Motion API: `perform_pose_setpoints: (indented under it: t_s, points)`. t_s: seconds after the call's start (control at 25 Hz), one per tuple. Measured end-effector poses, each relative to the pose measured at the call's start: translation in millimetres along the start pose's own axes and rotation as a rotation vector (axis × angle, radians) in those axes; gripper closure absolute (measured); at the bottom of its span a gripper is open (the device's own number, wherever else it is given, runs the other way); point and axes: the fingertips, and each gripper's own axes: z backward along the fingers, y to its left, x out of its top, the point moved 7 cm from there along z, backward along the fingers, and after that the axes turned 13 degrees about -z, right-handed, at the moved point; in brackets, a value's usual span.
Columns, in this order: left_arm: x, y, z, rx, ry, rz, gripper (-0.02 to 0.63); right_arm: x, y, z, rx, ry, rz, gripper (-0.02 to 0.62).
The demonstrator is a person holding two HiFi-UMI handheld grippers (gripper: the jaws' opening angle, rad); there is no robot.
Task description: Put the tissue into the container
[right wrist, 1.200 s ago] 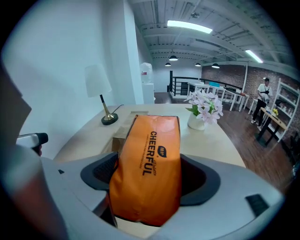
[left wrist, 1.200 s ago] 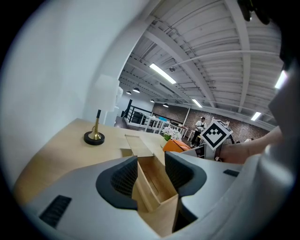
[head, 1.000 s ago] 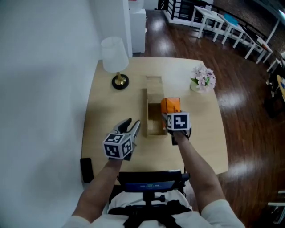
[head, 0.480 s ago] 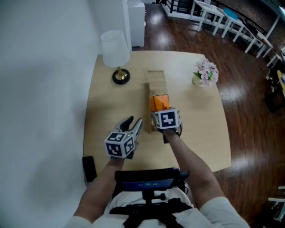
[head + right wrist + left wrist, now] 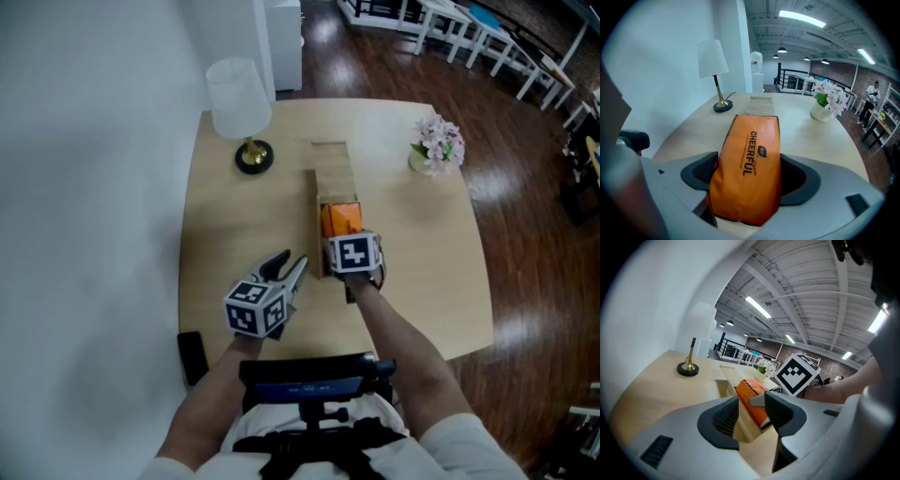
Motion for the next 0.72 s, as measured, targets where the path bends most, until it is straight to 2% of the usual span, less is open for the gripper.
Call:
perform_pose_setpoints:
  t_s: [0.44,0.72]
  points:
    - [-3.2,1.6,-7.6,-0.003,0.011,0.003,0.426,-7.1,-2.0,-18.0,-0.046,-0.004,0.003,0.184]
    - [-3.1,2.4,-8.0,0.002,0.014,0.016,0.426,-7.8,-0.4,-20.3,-0.005,-0.015,0.022,0.183]
